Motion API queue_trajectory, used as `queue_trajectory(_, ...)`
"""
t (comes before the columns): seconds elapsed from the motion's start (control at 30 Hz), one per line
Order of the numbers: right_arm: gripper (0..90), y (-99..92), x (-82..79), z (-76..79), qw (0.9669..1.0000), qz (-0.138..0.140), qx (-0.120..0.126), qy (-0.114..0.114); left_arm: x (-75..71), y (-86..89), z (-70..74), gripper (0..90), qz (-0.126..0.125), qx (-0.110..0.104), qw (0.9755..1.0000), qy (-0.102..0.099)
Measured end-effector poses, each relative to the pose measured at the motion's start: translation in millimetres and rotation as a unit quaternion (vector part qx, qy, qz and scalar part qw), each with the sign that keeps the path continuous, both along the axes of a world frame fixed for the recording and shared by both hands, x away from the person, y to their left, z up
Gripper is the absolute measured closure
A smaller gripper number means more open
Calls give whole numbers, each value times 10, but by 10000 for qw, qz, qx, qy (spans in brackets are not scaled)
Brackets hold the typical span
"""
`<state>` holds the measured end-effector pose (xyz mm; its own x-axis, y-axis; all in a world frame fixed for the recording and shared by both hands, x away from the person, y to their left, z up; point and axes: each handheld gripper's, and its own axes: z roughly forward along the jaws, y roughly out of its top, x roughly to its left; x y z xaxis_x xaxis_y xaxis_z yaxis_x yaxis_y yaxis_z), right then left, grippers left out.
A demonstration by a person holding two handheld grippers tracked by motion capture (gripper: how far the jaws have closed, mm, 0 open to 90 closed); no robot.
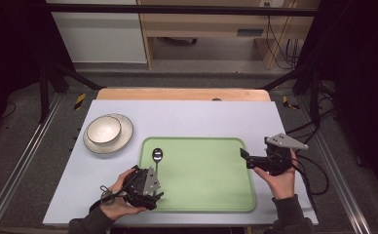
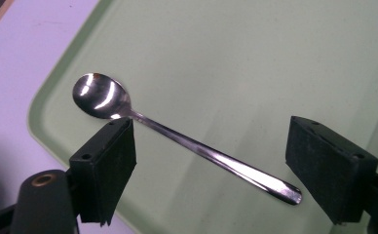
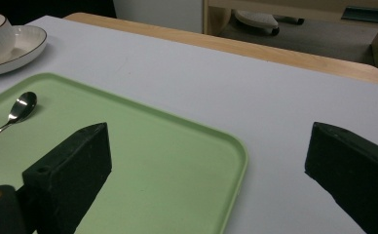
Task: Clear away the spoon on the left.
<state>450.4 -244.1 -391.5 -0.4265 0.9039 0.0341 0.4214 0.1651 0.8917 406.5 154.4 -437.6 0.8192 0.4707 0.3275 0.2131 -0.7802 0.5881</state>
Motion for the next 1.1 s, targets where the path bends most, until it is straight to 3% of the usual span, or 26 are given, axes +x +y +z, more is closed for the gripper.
queue_trajectory(0.23,36,-19,-9,14,10000,-31,7,-50,38,162,130,190,317,-558,9979,-79)
queue_trajectory(0.3,35,-23,-11,16,10000,-33,3,-58,39,193,146,190,437,-836,9955,-126)
queue_trajectory(0.5,35,-39,-21,29,10000,-66,20,-64,55,322,210,188,710,-1220,9898,-218)
queue_trajectory(0.73,34,-62,-30,41,9999,-98,13,-88,60,518,262,181,1173,-1680,9779,-417)
queue_trajectory(0.97,33,-84,-37,47,9999,-135,35,-92,46,740,284,171,1515,-2215,9621,-488)
queue_trajectory(1.1,32,-101,-31,39,9998,-176,27,-73,38,863,263,171,1628,-2382,9562,-502)
